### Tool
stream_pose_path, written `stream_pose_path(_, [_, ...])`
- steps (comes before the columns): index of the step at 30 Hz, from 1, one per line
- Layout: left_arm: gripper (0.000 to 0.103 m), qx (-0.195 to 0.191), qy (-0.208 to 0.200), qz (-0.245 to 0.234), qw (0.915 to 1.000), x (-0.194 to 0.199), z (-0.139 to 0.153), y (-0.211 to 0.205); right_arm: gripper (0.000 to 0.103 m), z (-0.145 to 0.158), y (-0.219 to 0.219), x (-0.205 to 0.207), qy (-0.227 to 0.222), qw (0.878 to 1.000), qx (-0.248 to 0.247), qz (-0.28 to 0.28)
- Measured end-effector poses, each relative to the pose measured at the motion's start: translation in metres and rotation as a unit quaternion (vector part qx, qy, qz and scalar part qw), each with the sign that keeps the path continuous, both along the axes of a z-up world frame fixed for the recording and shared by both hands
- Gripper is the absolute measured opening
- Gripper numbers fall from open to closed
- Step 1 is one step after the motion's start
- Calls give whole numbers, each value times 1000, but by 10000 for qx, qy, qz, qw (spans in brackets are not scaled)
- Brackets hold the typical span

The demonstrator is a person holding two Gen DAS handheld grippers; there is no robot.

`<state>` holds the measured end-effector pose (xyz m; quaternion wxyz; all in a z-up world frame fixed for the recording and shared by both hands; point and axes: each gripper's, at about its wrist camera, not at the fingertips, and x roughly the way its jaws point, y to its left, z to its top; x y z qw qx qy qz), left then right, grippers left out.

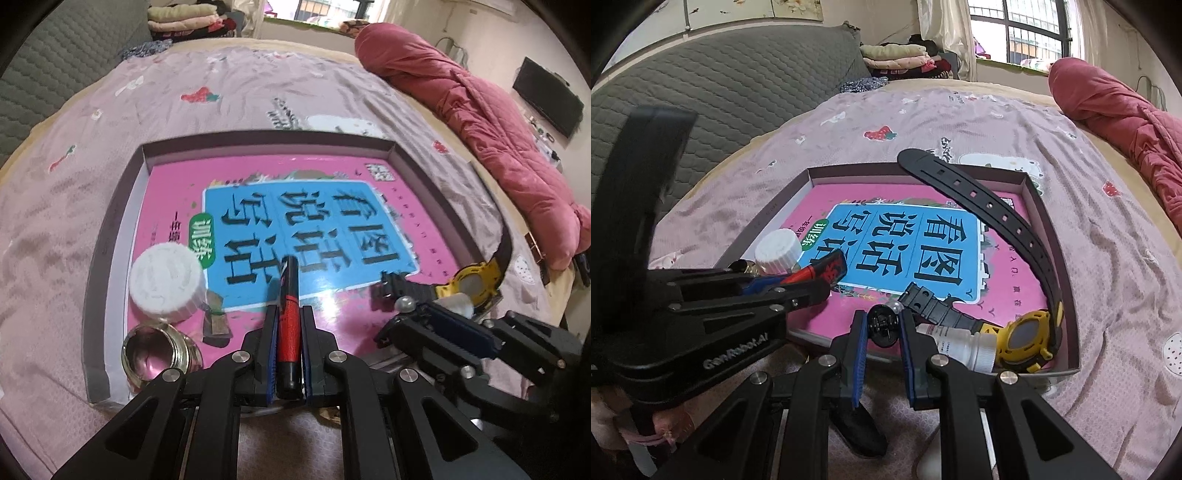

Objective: Organize rigid objects
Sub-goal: 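Lower the lighter into the tray by the brass cup while the right drops the keychain by the pill bottle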

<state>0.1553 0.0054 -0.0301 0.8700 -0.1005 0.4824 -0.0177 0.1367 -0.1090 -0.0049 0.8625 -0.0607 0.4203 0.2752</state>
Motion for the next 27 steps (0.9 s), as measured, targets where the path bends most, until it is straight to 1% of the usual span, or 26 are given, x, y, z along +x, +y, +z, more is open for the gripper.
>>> stream_pose_path(6, [10, -30, -11, 16, 10000, -2, -2, 0, 17, 0, 3, 0, 12, 10000, -46, 47])
stream_pose_path(9, [11, -83, -54, 20, 9999, -6, 0, 2, 17, 0, 3, 0, 23, 10000, -22, 41])
stream_pose_path(12, [11, -80, -70, -9, 9999, -10, 2, 1, 17, 0, 1, 1, 86, 9999, 68, -8])
stream_pose_path(18, [11, -54, -73, -49, 9999, -16, 5, 2, 17, 0, -4, 0, 99, 9999, 91, -73])
stream_pose_path(27, [11, -21, -63, -43, 10000, -25, 12, 3, 17, 6, -7, -13, -65, 9999, 63, -123])
